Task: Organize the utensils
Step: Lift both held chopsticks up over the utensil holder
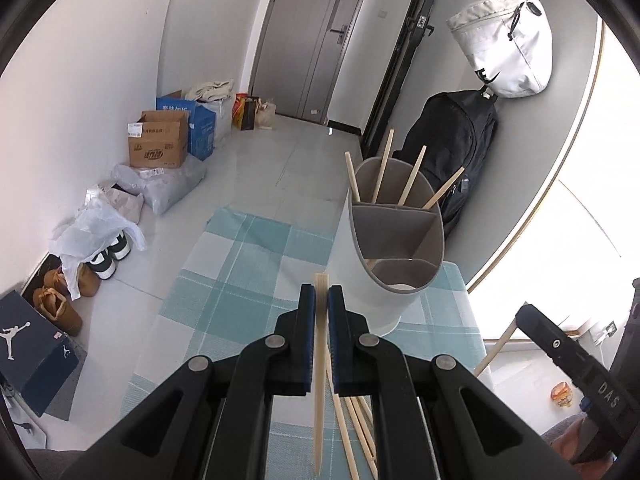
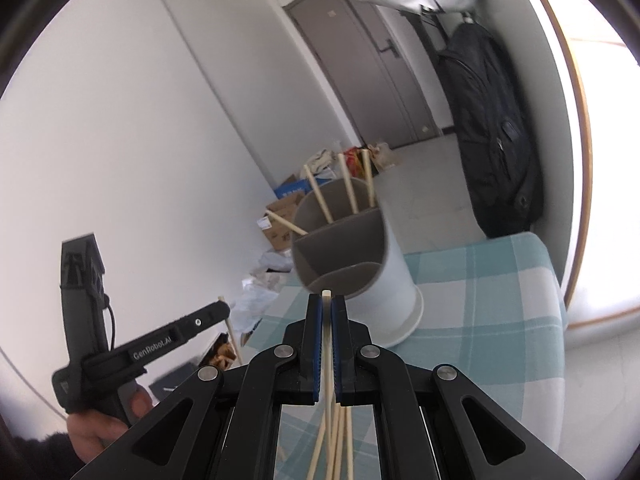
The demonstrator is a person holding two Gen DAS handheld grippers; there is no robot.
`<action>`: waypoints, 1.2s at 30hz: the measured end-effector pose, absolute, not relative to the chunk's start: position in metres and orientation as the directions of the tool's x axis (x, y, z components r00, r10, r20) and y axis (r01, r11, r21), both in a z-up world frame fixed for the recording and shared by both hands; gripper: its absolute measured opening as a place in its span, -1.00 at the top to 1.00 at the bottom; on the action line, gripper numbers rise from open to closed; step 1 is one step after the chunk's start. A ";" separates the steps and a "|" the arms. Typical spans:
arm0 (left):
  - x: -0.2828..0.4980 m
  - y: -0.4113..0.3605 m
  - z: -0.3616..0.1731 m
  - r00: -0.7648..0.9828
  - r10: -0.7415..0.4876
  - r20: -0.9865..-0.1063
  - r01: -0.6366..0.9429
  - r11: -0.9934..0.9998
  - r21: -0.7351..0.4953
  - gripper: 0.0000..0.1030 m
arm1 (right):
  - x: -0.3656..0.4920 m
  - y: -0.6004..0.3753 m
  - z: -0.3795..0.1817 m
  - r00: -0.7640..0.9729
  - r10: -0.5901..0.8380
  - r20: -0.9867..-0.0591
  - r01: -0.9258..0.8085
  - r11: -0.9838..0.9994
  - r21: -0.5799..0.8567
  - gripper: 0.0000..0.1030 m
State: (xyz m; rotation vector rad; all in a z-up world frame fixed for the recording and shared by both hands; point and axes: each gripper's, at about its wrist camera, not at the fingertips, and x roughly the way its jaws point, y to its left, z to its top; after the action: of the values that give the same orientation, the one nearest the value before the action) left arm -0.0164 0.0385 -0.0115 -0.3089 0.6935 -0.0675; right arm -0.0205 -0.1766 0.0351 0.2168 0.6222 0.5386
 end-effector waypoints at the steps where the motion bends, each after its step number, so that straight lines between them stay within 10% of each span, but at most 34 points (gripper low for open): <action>1: -0.020 0.039 -0.010 0.771 -0.171 -0.614 -0.035 0.950 -0.309 0.95 | -0.022 -0.175 0.036 0.682 0.539 -0.494 -0.415 0.842 0.344 0.93; 36: -0.010 0.028 0.074 0.789 -0.227 -0.571 0.068 0.956 -0.286 0.96 | -0.006 -0.161 0.138 0.758 0.519 -0.395 -0.449 0.855 0.260 0.93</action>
State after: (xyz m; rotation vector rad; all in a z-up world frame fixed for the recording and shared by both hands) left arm -0.0100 0.0280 0.0741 -0.2574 0.6437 -0.1610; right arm -0.0062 -0.1613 0.1383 0.1535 0.4741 0.5297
